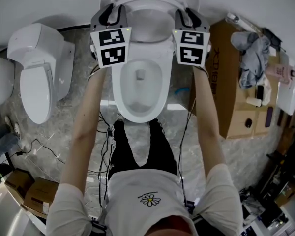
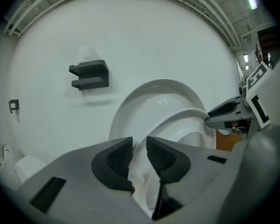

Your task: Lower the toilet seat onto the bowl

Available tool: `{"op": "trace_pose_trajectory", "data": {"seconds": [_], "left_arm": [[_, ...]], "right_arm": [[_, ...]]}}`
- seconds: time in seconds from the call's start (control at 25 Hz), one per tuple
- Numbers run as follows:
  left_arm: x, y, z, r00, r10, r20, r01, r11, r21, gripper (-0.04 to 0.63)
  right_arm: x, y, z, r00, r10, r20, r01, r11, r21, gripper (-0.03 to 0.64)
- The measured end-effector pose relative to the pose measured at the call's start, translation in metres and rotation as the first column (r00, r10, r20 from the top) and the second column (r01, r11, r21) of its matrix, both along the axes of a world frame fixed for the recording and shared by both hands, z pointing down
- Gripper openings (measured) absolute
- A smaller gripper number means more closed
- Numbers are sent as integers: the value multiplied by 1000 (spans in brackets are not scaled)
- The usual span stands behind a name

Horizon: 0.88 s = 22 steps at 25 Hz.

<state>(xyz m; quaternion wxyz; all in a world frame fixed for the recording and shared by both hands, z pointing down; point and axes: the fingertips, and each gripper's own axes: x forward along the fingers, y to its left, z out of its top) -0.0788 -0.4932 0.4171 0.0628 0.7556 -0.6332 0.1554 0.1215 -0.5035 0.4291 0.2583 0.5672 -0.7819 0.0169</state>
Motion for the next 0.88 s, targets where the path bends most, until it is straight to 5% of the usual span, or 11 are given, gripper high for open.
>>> {"op": "trace_pose_trajectory", "data": {"seconds": [0.6,0.88], "left_arm": [[-2,13,-3,999,-9,-31,9,1000,-11,103],[-3,37,-5,1000,-1,-25,0,1000,-17,103]], "right_arm": [[2,12,-4,997,11,-75,-10,1000,25,66],[0,35,-6,1000,6,-6,-6,1000,13,70]]}}
